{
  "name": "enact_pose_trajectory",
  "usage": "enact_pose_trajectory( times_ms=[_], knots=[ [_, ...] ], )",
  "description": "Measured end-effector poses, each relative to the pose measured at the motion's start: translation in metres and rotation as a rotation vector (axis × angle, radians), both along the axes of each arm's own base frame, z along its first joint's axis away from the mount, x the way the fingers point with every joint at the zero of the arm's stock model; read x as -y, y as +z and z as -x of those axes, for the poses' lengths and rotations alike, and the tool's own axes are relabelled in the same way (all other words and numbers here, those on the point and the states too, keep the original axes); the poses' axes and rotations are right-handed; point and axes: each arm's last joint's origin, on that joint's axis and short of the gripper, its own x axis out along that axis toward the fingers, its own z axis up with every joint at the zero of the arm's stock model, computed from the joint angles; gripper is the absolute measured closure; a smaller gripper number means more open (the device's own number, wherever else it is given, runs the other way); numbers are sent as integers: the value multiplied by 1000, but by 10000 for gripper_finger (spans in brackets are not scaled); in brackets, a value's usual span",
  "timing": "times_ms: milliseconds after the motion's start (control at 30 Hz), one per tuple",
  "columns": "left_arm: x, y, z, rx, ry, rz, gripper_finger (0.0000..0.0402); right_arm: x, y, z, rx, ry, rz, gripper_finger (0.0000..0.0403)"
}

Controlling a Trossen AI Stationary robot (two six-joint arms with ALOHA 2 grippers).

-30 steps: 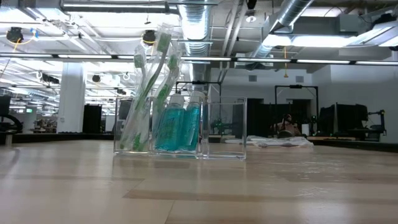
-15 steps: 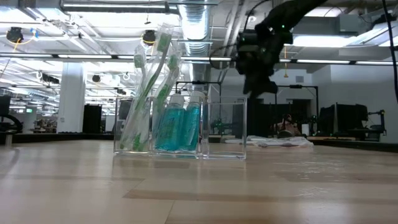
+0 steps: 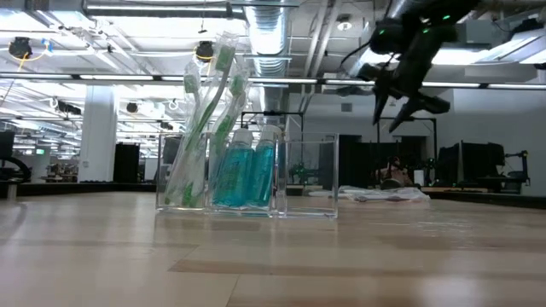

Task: Pick & Place toothbrushing station
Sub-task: Put the purple toothbrush into the transparent organizer

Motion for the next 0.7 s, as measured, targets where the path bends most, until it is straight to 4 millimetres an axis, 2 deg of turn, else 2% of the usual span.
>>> enact_pose_trajectory(
  times_ms=[100, 300, 500, 600, 700],
  knots=[
    [-8, 4, 11, -23, 30, -15, 216, -10, -3, 5, 27, -85, 30, 249],
    [-22, 10, 36, -17, 54, -8, 216, -13, -6, 6, -6, -74, 52, 249],
    [-27, 0, 44, -40, 68, 9, 216, -14, -8, 11, -98, 6, 89, 249],
    [-27, -2, 46, -43, 62, 14, 216, -17, -14, 18, -178, 15, 29, 249],
    [-27, -2, 46, -39, 59, 14, 219, -22, -20, 25, -263, -76, -89, 249]
  ],
)
